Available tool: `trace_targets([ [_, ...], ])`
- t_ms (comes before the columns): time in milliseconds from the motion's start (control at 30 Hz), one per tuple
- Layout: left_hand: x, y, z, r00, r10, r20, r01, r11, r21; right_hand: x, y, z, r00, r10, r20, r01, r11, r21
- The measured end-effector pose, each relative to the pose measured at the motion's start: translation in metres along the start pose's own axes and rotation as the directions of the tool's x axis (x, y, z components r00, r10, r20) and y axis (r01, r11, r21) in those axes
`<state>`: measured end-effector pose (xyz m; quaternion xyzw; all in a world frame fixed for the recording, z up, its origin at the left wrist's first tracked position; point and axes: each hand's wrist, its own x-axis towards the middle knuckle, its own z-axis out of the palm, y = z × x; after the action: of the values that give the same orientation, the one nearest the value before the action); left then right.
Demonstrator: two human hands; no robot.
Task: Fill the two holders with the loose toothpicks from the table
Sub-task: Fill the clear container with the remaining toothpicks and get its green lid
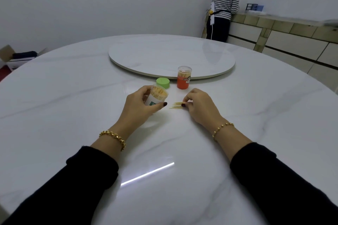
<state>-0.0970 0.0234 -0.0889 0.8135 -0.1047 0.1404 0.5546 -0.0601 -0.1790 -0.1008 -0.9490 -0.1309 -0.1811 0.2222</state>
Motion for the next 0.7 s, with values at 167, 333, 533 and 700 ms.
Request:
trace_targets([
  [167, -0.001, 0.002, 0.002, 1.0, 0.004, 0.019, -0.004, 1.0, 0.001, 0.004, 0.002, -0.002, 0.993, -0.014, -0.118, 0.014, 1.0, -0.001],
  [333, -0.002, 0.004, 0.003, 0.999, 0.017, 0.027, -0.018, 1.0, 0.01, 0.002, -0.012, -0.014, 0.913, -0.185, -0.363, 0.24, 0.964, 0.113],
  [533, -0.002, 0.004, 0.005, 0.997, 0.062, 0.036, -0.064, 0.996, 0.059, 0.001, -0.025, -0.014, 0.834, -0.423, -0.355, 0.437, 0.898, -0.043],
  [700, -0.004, 0.006, 0.009, 0.993, 0.103, 0.057, -0.106, 0.992, 0.065, -0.004, -0.036, -0.014, 0.805, -0.492, -0.33, 0.498, 0.864, -0.075],
])
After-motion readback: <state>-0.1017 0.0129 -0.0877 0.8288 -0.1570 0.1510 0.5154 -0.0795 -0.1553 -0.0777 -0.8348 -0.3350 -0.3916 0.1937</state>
